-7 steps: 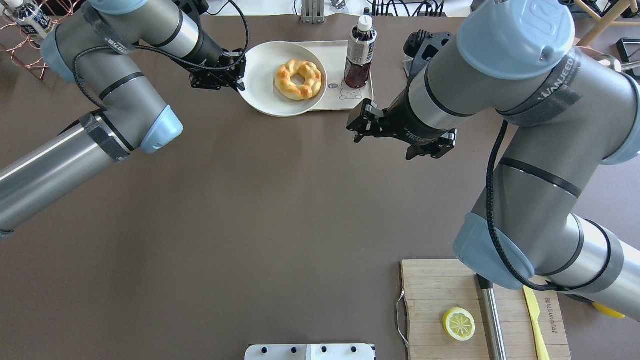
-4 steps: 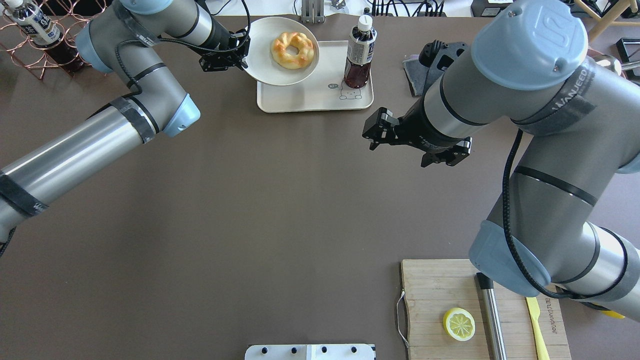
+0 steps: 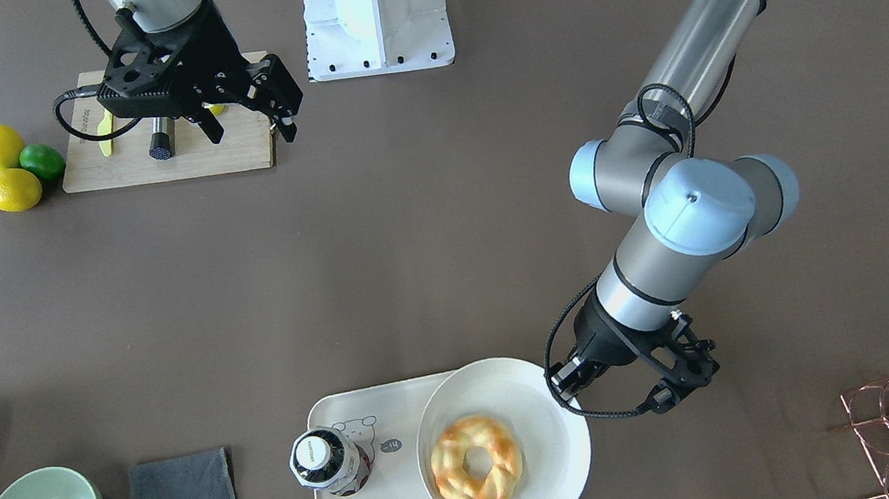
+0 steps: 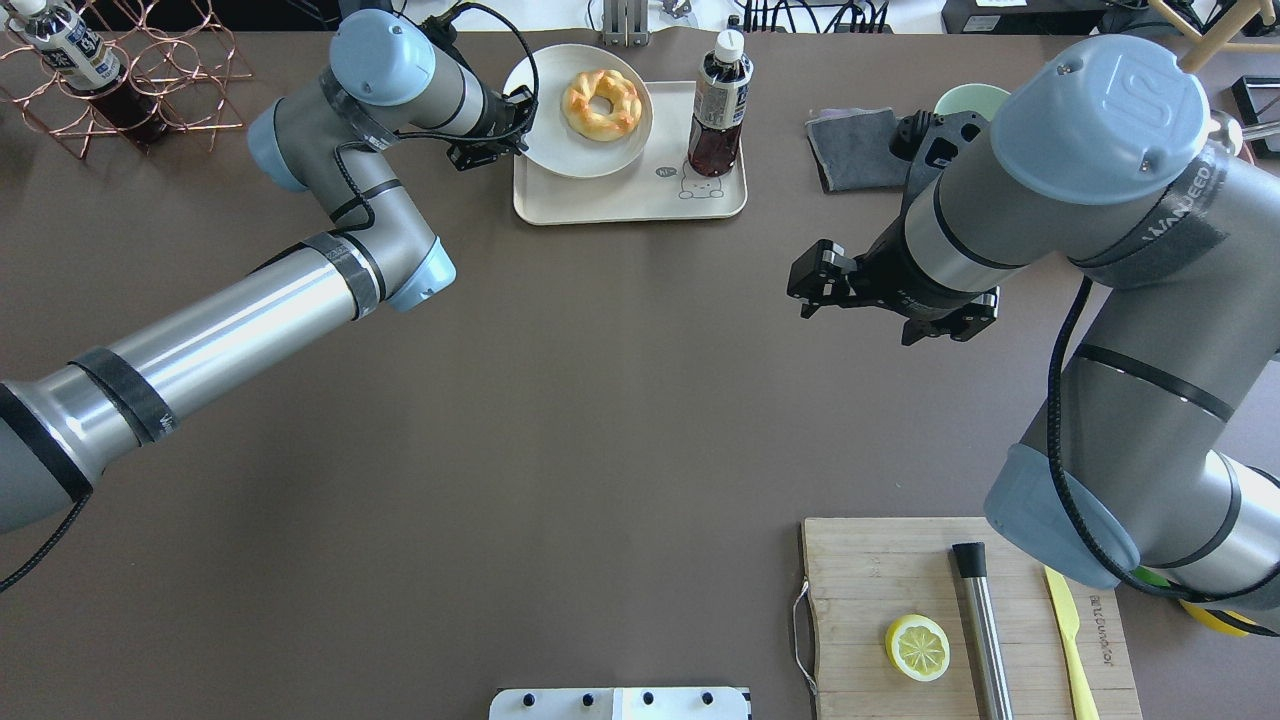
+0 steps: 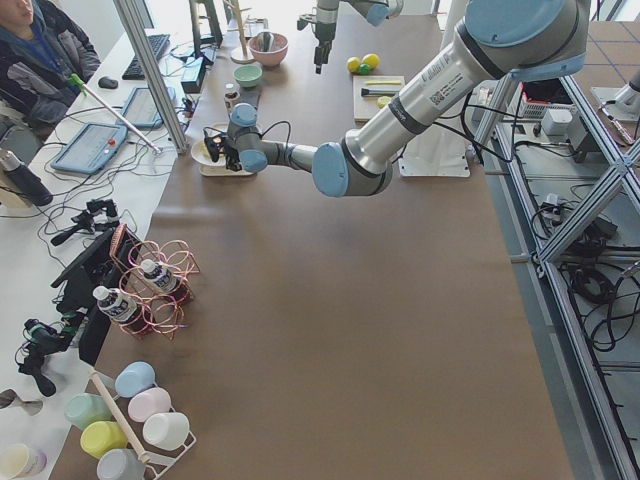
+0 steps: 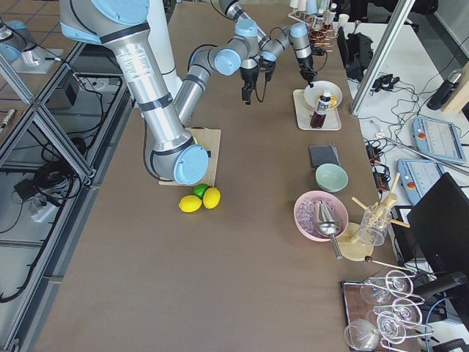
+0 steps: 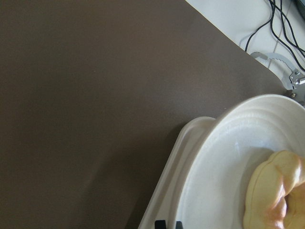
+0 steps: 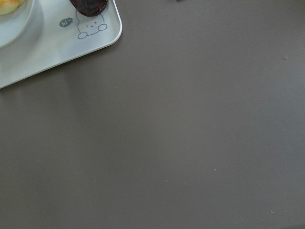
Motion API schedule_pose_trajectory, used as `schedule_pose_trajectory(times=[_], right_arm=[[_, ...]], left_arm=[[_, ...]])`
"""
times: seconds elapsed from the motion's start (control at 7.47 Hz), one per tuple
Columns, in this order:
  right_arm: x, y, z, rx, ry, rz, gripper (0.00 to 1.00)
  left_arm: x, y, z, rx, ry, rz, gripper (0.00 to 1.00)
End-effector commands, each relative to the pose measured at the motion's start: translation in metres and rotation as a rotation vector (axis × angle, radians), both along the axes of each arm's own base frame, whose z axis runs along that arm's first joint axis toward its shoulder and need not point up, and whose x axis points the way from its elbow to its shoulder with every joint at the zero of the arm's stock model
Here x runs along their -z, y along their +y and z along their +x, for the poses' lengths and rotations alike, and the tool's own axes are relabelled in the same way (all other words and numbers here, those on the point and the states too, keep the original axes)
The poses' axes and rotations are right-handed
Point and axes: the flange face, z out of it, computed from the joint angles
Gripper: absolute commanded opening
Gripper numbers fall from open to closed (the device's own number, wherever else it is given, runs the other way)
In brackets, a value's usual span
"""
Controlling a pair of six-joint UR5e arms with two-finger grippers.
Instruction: Place donut on tray
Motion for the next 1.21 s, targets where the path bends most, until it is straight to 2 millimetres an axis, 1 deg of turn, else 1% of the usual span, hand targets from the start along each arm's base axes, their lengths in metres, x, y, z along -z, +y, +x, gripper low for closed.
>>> schedule_pose_trajectory(times=[0.0,0.13,0.27,0.4,0.54,0.67,0.8,0.94,1.07], right_arm=[[-0.056,-0.019,0.036,0.076,0.095,0.072,1.0],[-0.081,-0.026,0.056,0.113,0.135,0.106,1.0],[-0.097,-0.032,0.074,0.125,0.16,0.12,1.0],[-0.111,-0.037,0.092,0.154,0.174,0.138,1.0],[-0.126,-0.041,0.111,0.181,0.176,0.141,1.0],[-0.14,-0.046,0.132,0.2,0.188,0.153,1.0],[-0.153,-0.049,0.146,0.218,0.202,0.163,1.0],[-0.167,-0.054,0.16,0.244,0.216,0.175,1.0],[-0.189,-0.064,0.184,0.28,0.22,0.185,1.0]], left_arm=[[0.004,0.012,0.02,0.003,0.016,0.009,0.0],[0.003,0.014,0.023,-0.004,0.016,0.007,0.0],[0.004,0.018,0.027,-0.013,0.018,0.007,0.0],[0.005,0.021,0.03,-0.018,0.022,0.012,0.02],[0.004,0.021,0.03,-0.02,0.021,0.012,0.26],[0.006,0.023,0.03,-0.035,0.024,0.021,0.55],[0.011,0.019,0.023,-0.046,0.02,0.055,0.75],[0.018,0.015,0.001,-0.054,0.032,0.091,0.9],[0.016,0.02,-0.045,-0.098,0.054,0.131,0.91]])
